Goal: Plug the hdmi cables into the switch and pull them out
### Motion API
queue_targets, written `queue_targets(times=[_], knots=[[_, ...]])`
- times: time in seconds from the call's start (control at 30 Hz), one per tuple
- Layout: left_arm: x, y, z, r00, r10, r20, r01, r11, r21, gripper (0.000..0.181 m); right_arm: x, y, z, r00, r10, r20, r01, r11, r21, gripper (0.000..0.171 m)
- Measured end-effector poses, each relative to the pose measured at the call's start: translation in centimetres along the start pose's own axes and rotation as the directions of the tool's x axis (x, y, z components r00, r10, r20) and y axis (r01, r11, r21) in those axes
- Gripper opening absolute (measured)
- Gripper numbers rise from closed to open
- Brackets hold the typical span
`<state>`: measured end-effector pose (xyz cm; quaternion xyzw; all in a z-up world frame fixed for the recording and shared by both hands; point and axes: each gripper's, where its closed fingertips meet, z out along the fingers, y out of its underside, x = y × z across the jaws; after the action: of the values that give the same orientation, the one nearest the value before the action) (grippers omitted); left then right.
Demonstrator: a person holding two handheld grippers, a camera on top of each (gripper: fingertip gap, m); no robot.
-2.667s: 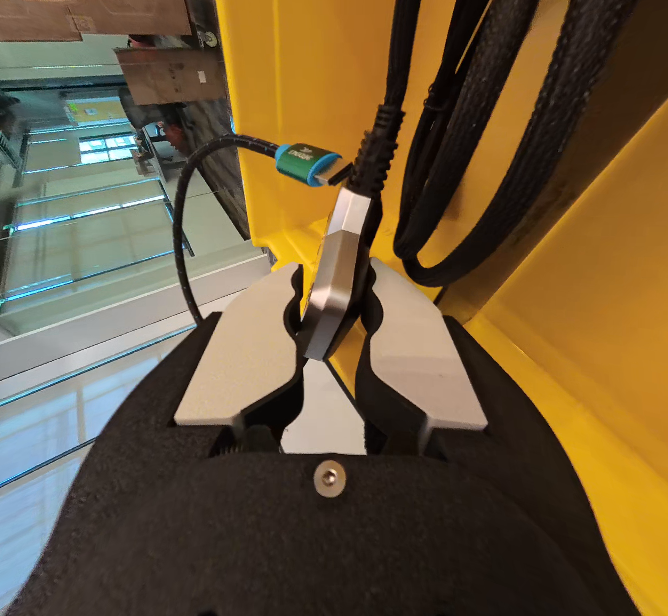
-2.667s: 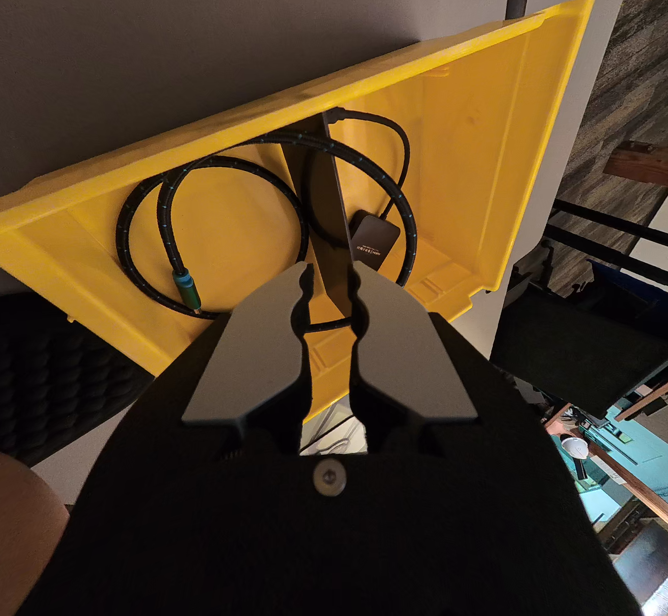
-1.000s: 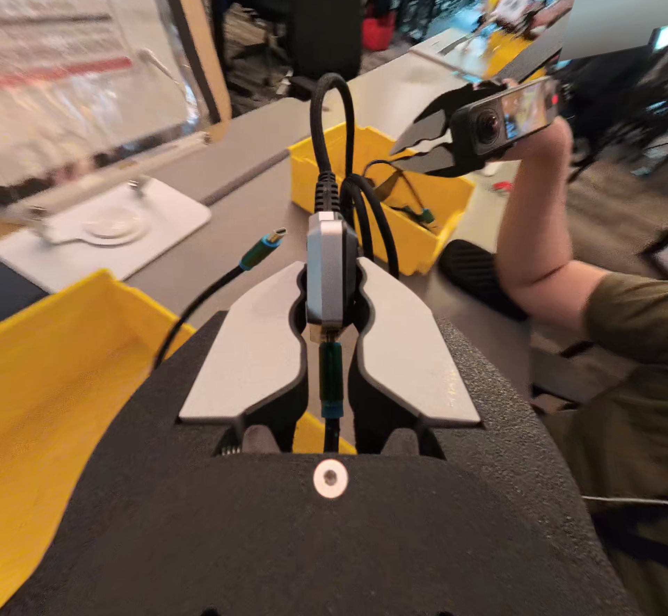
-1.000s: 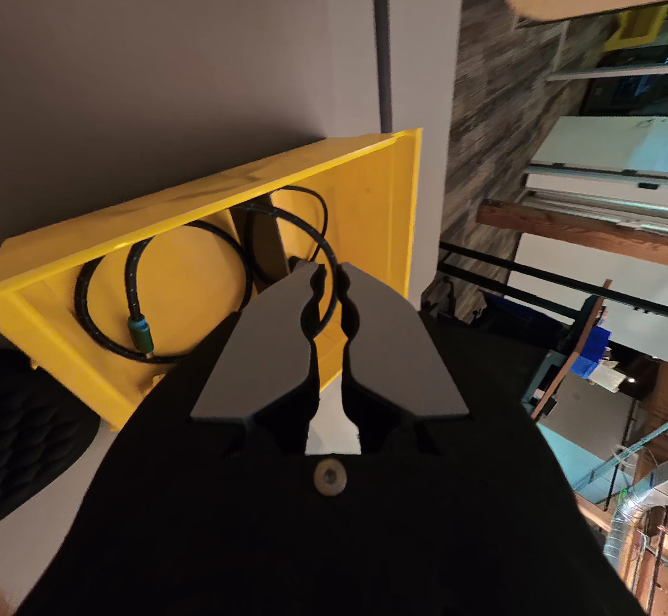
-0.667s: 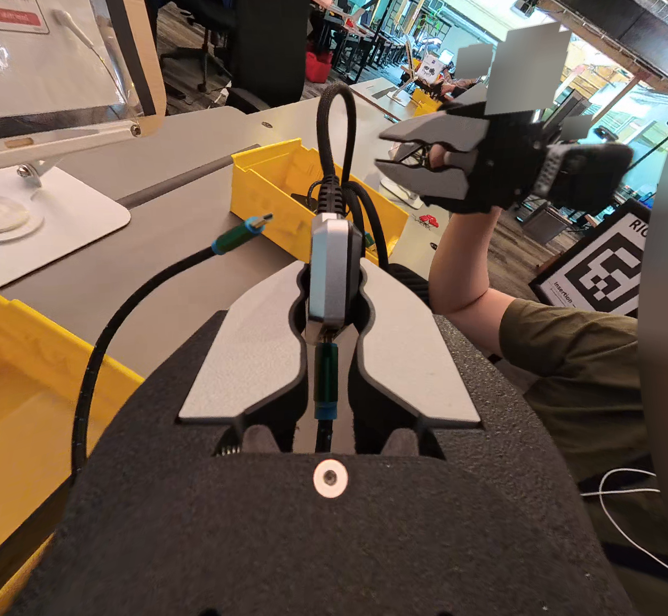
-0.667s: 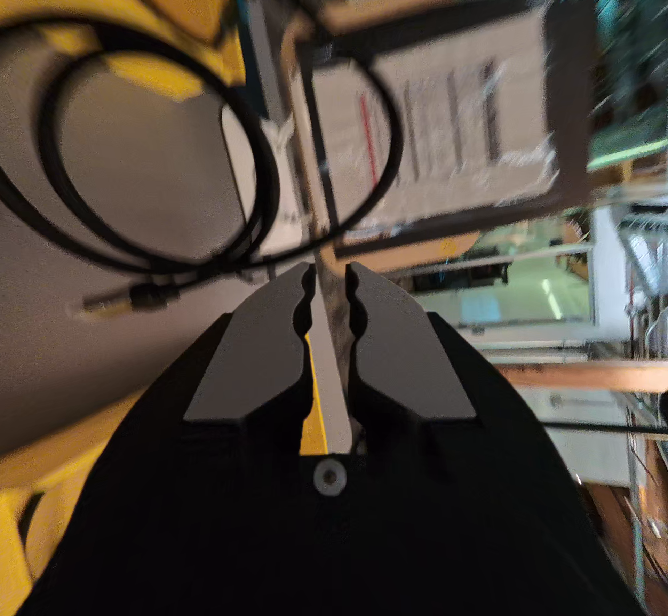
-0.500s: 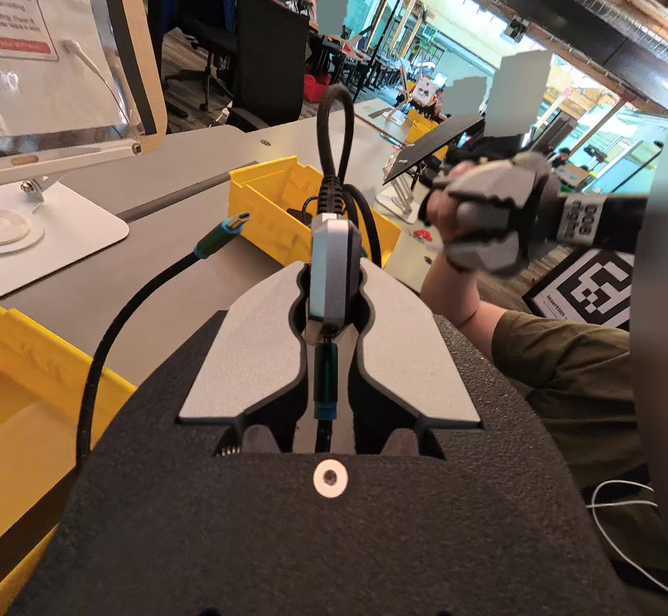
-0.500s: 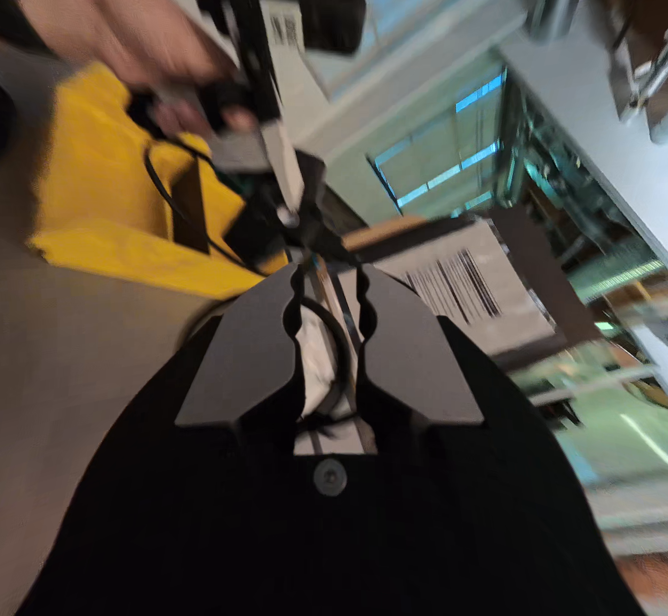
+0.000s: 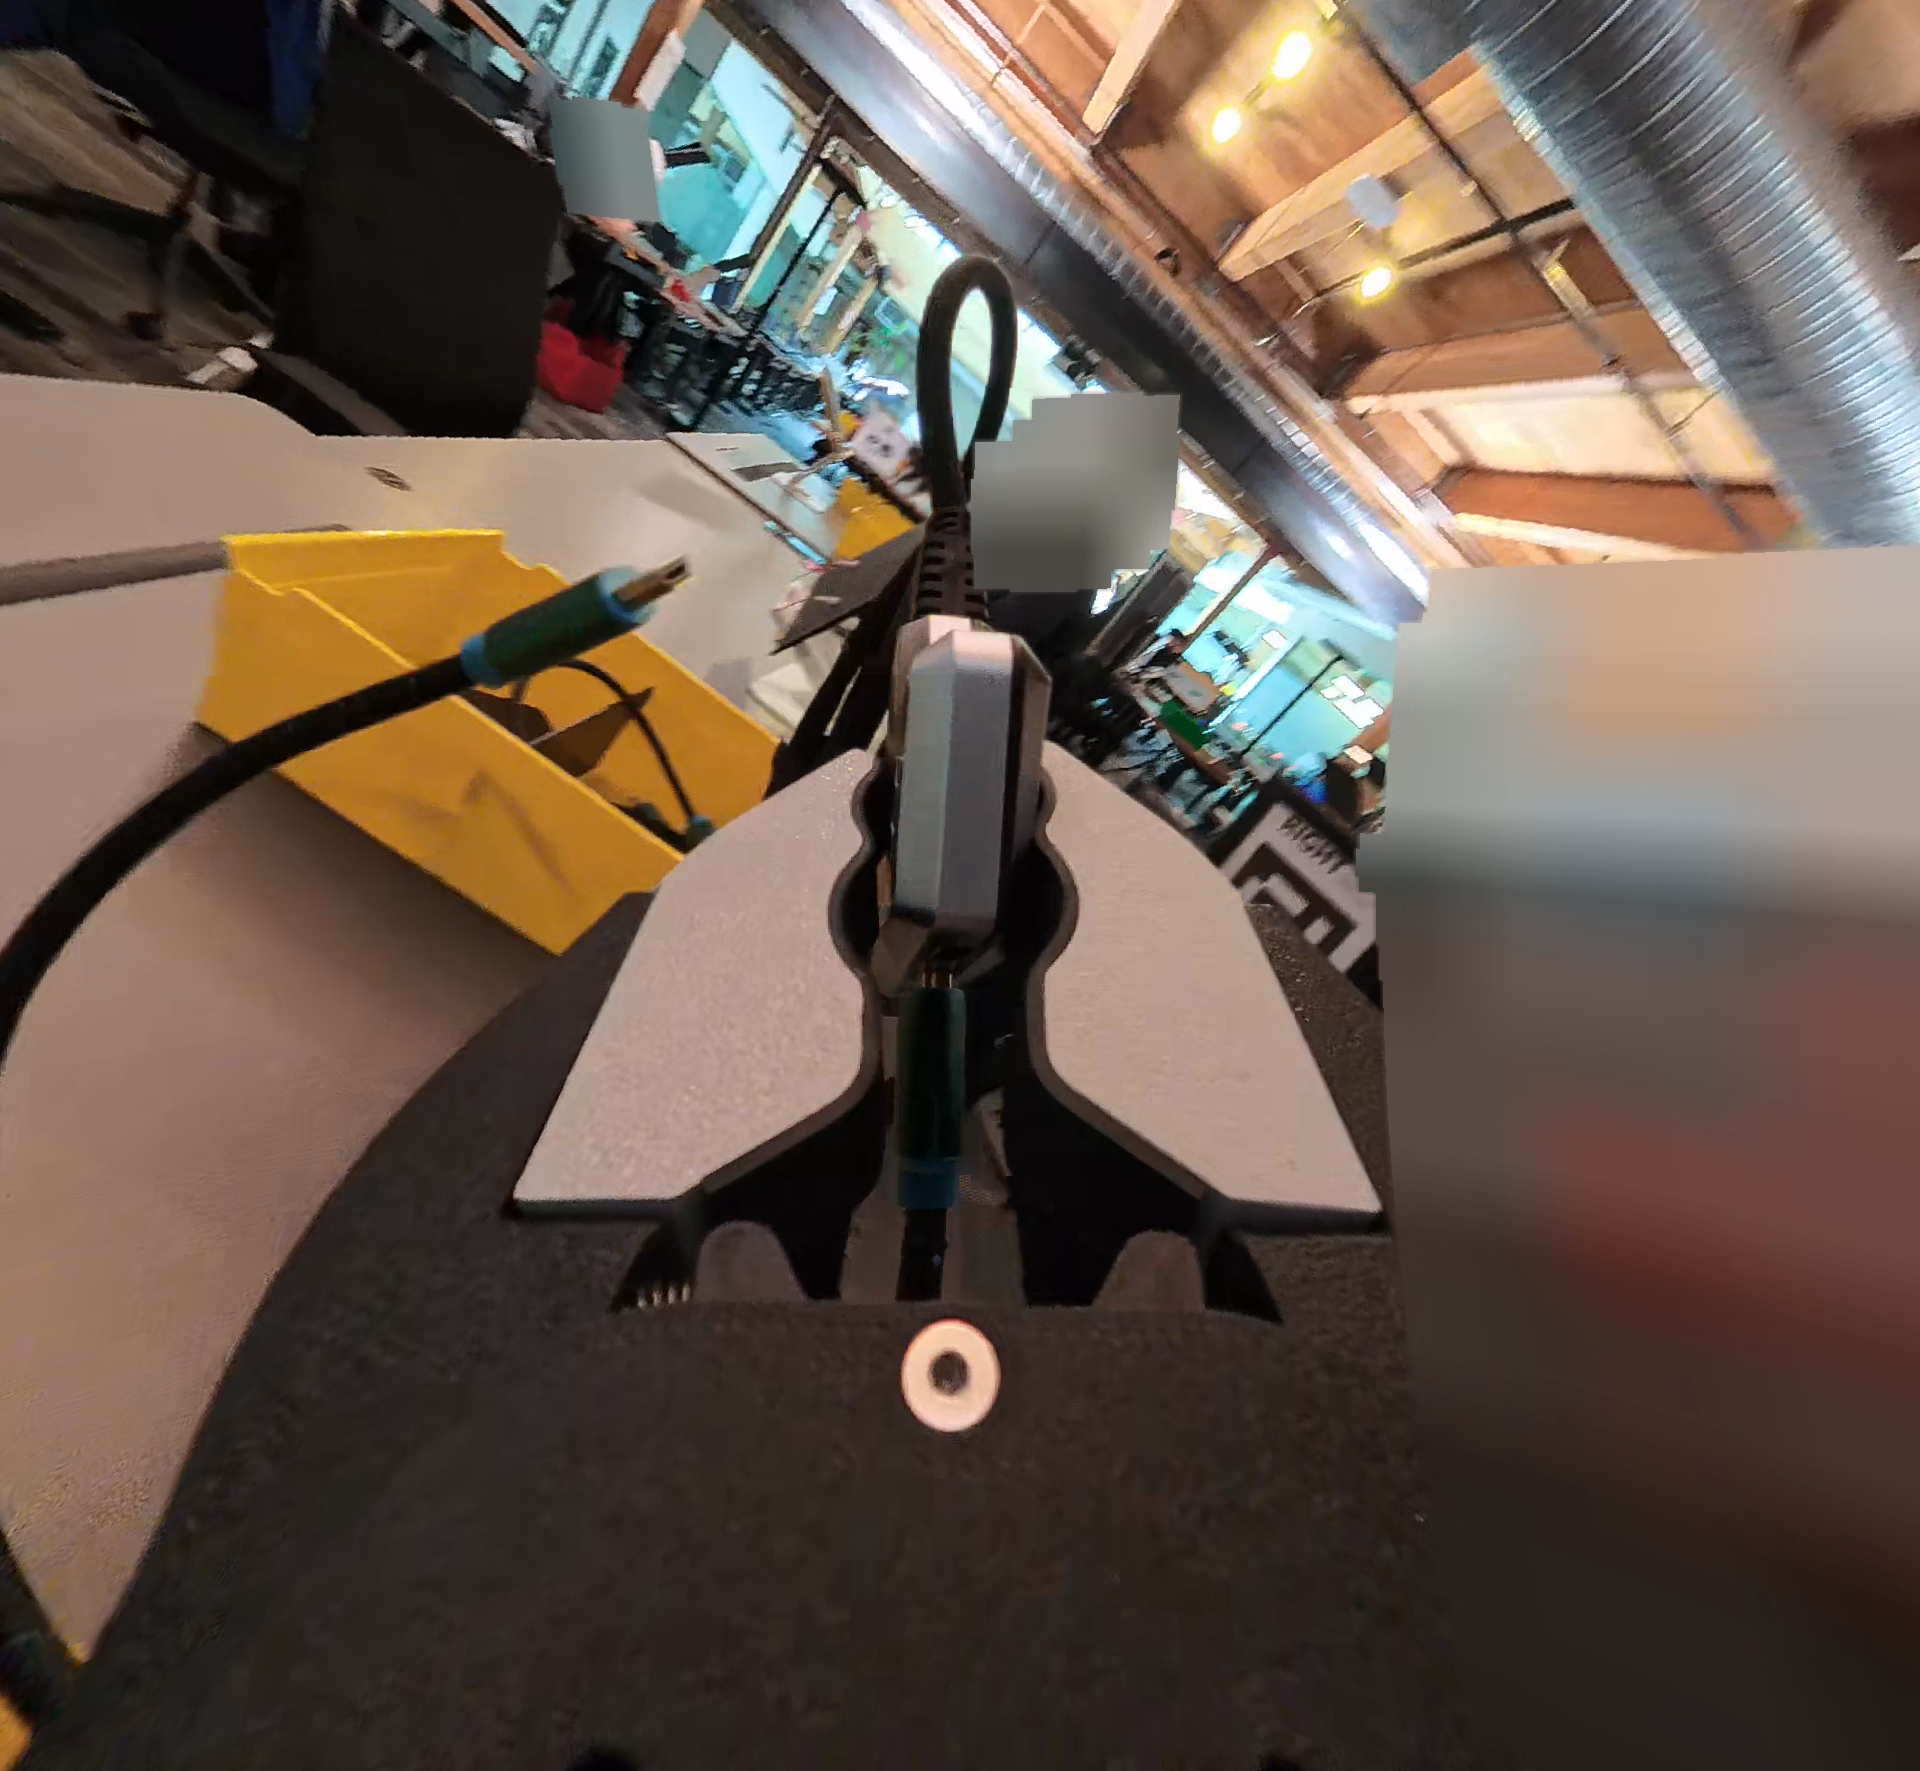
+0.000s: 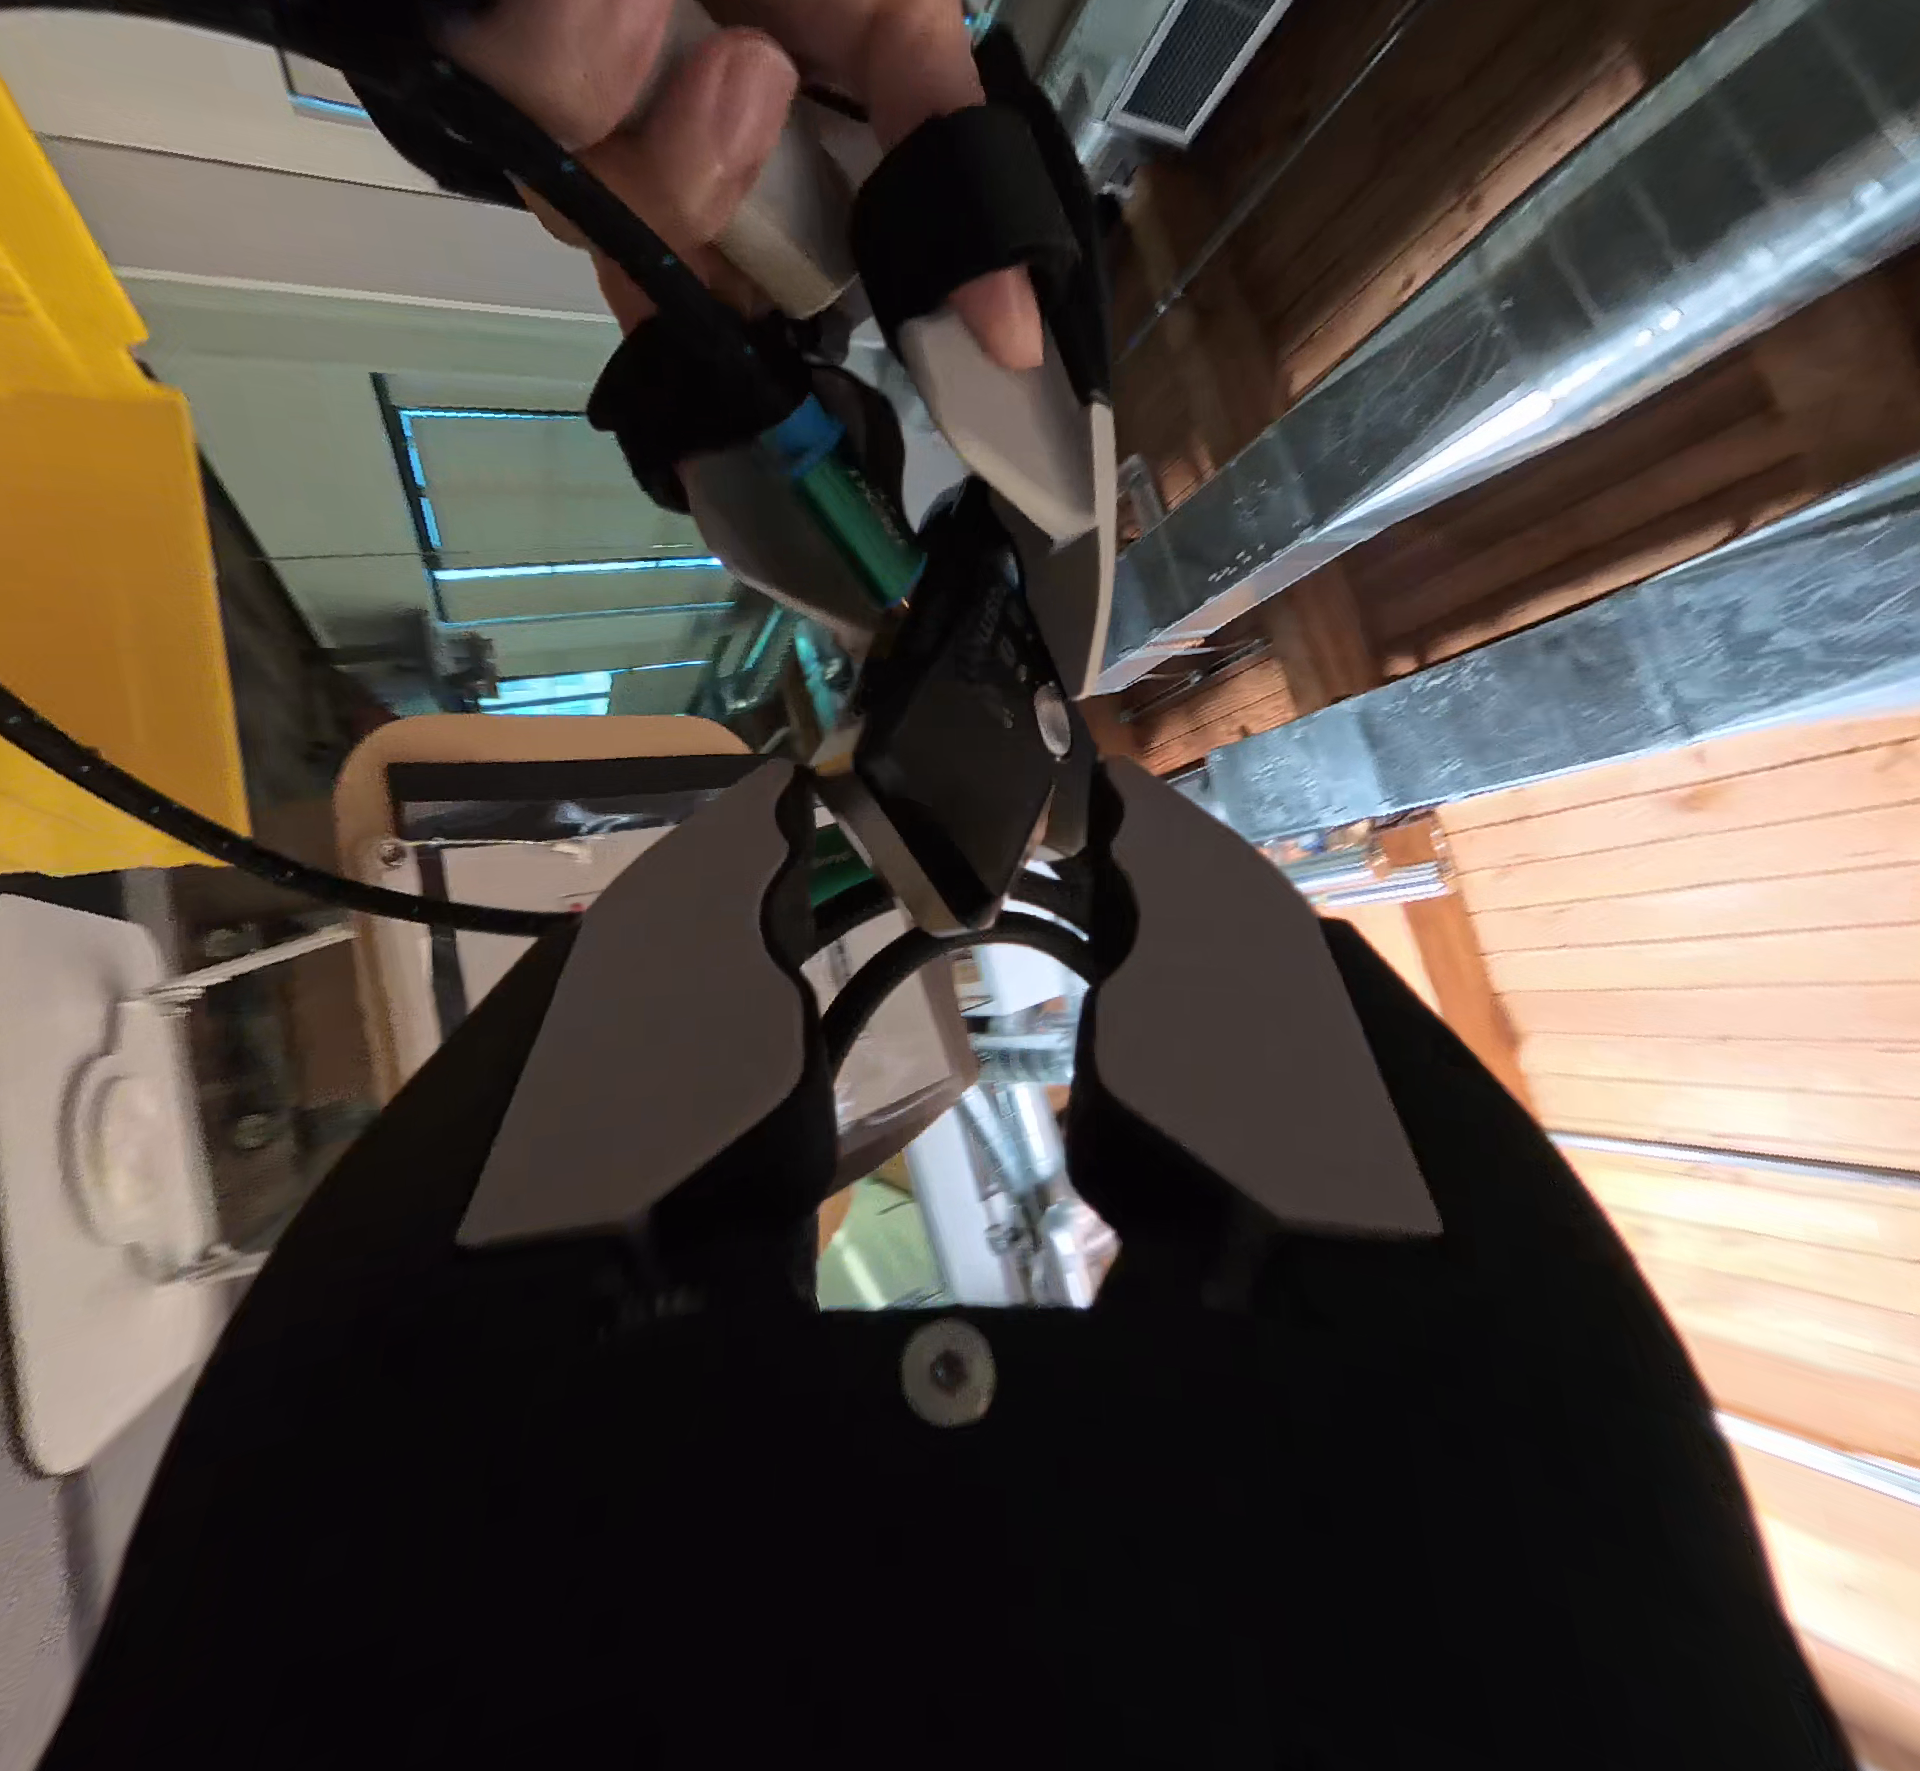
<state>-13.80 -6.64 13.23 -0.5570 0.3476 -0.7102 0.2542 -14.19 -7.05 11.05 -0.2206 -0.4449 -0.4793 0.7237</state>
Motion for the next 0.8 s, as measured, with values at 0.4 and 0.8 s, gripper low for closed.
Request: queue_targets(times=[0.4, 0.8], knots=[[-1.9, 1.2, 1.4, 0.980, -0.171, -0.099, 0.168, 0.985, -0.035, 0.028, -0.5, 1.8, -0.9, 0.997, -0.026, 0.069, 0.020, 0.996, 0.083, 0.022], [-0.8, -1.5, -2.3, 0.443, 0.864, 0.240, -0.865, 0.482, -0.137, 0.059, 1.6, 4.6, -1.9, 0.799, 0.491, 0.348, -0.563, 0.813, 0.147, 0.018]])
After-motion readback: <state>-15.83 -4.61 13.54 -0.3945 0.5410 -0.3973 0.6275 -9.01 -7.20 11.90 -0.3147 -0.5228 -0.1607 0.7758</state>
